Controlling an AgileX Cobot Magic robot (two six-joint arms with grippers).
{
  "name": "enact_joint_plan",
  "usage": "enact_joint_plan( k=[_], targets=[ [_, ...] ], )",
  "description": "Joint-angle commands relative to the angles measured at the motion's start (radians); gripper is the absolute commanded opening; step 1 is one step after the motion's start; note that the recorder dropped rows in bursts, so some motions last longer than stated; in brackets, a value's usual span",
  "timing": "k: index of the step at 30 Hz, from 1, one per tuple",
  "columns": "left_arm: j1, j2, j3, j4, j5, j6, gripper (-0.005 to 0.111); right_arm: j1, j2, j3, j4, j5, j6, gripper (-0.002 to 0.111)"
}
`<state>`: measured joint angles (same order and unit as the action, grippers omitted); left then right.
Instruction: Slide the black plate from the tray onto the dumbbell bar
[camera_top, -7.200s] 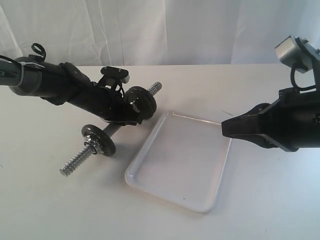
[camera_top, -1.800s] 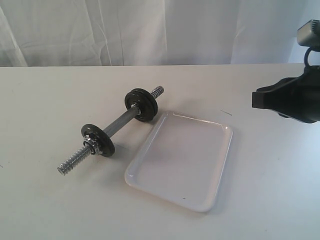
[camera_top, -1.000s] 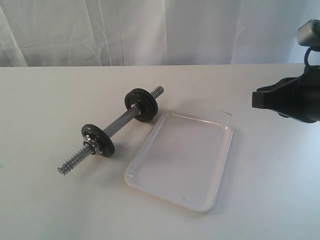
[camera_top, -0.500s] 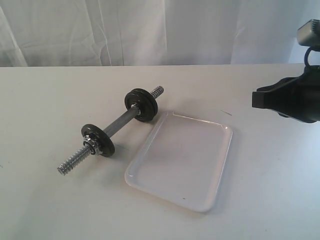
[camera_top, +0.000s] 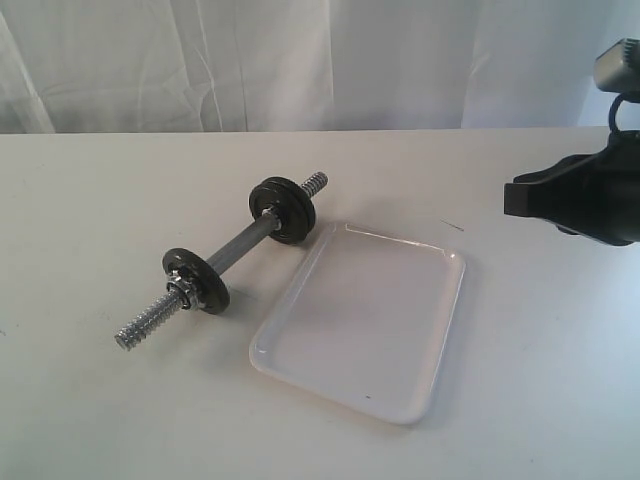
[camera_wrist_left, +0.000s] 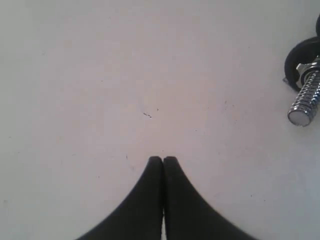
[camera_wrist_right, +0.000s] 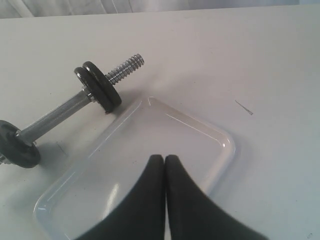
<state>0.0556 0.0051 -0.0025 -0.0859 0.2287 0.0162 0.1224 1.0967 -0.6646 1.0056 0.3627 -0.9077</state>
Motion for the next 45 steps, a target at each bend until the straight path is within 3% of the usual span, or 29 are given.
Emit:
enact_joint_plan(
  k=[1,23,45],
  targets=[
    [0.002,-0.005,0.002,-0.004,0.006,0.079,0.0,-0.001,-0.007,0.008,0.0,-0.005,-0.011,0.0],
    [0.002,-0.005,0.002,-0.004,0.004,0.079,0.0,-0.001,-0.022,0.008,0.0,-0.027,-0.011,0.0],
    [-0.049,-0.005,0.002,-0.004,0.004,0.079,0.0,-0.001,-0.278,0.008,0.0,-0.028,0.014,0.0]
  ],
)
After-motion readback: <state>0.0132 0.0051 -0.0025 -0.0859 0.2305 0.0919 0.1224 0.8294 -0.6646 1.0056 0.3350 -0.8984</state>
